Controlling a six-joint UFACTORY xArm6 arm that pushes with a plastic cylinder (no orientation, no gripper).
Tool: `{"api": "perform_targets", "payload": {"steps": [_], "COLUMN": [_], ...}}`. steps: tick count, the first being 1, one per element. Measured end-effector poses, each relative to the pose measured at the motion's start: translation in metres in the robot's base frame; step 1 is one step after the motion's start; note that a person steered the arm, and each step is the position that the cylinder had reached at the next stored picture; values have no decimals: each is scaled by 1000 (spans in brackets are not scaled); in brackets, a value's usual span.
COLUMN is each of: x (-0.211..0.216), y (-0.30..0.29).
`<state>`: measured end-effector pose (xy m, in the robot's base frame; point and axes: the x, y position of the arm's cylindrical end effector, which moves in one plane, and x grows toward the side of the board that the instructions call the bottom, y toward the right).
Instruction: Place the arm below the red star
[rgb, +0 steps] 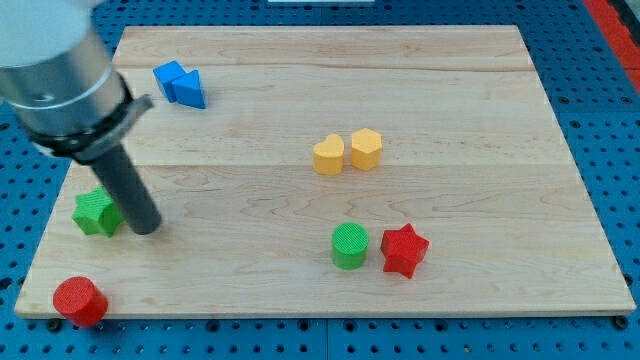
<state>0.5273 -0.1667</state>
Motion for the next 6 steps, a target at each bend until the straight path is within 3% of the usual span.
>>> {"api": "perform_targets", "payload": {"steps": [1,2,3,4,6], "x": [24,75,91,91,62], "y": [82,118,186,233,238]}}
